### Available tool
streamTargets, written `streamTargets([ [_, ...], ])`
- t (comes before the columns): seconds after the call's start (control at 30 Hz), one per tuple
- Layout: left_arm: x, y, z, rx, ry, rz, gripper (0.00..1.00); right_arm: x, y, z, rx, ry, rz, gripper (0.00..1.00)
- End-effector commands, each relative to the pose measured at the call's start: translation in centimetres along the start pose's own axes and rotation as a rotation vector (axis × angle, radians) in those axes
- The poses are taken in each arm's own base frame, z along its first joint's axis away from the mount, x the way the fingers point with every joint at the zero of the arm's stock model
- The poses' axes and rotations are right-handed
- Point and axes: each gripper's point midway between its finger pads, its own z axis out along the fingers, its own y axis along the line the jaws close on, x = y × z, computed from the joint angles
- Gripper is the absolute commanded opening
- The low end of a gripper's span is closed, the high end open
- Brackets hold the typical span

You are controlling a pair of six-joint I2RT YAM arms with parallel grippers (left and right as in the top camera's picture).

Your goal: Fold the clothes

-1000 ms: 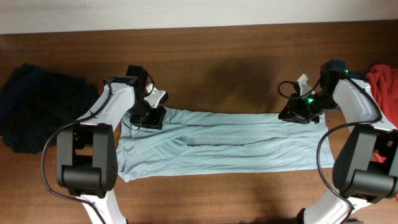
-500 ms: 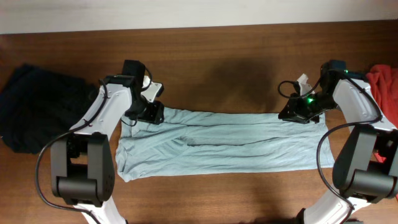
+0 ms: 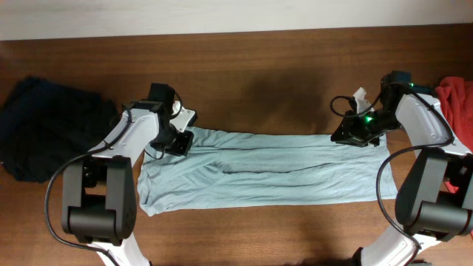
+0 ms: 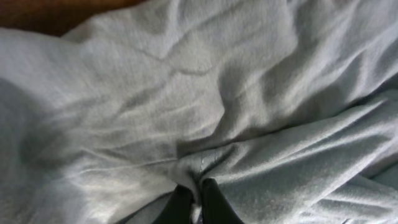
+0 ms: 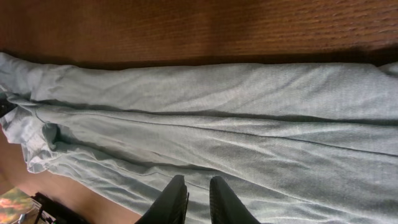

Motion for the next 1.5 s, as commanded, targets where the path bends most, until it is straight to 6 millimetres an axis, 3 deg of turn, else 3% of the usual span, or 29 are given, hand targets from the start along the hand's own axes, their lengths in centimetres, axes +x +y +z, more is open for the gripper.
streamTargets([
  [0.0,-0.8,-1.1,-1.2,0.047,-0.038,0.016,0.0,0.0,0.7,-0.1,-0.016,-0.005,-0.021,0.19],
  [0.13,-1.2,-2.7,-3.0,0.12,-0.055,0.017,0.02,-0.1,0.7,-0.1,-0.016,-0.006,-0.022,0.19],
  [0.23,-0.2,-4.3,-4.0,0.202,-0.022,-0.017,0.11,-0.1,0.7,-0.1,-0.016,-0.006,-0.023,0.19],
  [0.7,5.5,-7.4,-5.0,0.326,0.241,-0.255,0.12,-0.4,0.6,-0.1,-0.014,-0.019,-0.03,0.19],
  [1.03,5.9,-8.9,-4.8,0.318,0.272,-0.215,0.15,-0.4,0.6,-0.1,-0.014,-0.019,-0.03,0.19],
  [1.13,5.2,-6.8,-3.7,0.154,0.236,-0.173,0.15,-0.4,0.6,-0.1,-0.014,-0.019,-0.03,0.19],
  [1.2,4.0,-5.1,-3.2,0.058,0.187,-0.174,0.08,-0.4,0.6,-0.1,-0.015,-0.018,-0.03,0.19],
  [1.33,3.1,-8.4,-3.4,0.232,0.158,-0.171,0.01,-0.3,0.7,-0.1,-0.015,-0.016,-0.028,0.19],
  [1.47,4.7,-11.4,-3.4,0.259,0.234,-0.106,0.01,-0.4,0.6,-0.1,-0.014,-0.02,-0.03,0.19],
])
